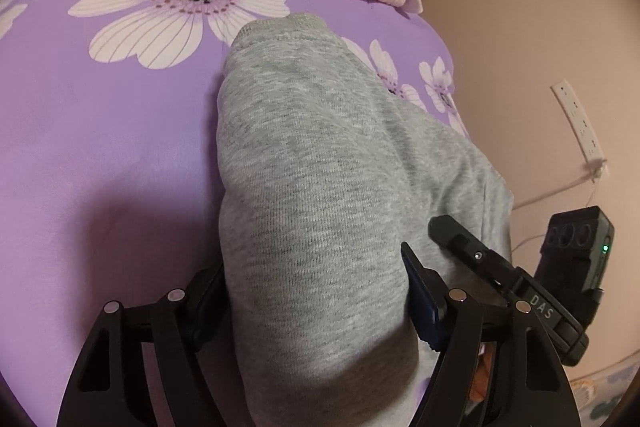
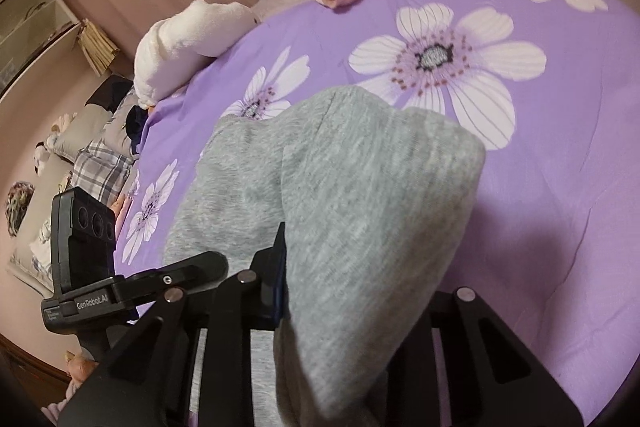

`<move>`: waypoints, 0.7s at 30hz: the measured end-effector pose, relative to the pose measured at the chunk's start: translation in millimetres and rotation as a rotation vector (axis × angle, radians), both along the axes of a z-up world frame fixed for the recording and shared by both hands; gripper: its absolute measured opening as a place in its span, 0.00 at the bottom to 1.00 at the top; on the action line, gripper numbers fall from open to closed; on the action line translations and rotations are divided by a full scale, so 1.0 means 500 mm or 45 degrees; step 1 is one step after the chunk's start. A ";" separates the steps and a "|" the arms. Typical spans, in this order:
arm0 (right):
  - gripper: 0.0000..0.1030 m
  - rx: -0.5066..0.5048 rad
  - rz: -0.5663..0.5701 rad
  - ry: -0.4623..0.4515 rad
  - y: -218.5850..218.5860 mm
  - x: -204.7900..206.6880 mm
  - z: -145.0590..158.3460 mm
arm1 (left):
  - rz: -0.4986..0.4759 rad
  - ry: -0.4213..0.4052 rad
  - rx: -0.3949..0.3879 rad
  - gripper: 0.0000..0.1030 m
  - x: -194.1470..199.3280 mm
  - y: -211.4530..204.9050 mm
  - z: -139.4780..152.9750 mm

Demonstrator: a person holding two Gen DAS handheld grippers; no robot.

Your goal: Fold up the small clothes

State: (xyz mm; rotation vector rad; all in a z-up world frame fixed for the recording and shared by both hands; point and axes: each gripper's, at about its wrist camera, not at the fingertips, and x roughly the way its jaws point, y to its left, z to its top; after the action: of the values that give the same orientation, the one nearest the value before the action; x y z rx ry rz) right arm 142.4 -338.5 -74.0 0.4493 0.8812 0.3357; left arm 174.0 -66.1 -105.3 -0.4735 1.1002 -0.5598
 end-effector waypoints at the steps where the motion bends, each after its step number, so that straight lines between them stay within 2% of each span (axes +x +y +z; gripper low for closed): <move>1: 0.26 -0.005 0.002 -0.012 0.003 -0.003 0.005 | -0.001 -0.007 0.002 0.73 -0.002 0.001 0.004; 21: 0.25 0.009 0.027 -0.129 0.070 -0.107 0.079 | 0.024 -0.124 0.063 0.73 -0.093 0.057 0.077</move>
State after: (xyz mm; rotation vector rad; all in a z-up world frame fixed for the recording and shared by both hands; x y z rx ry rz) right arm 89.1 -303.7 -34.3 0.4262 0.7869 0.3783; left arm 127.4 -37.5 -66.7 -0.4088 1.0138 -0.5325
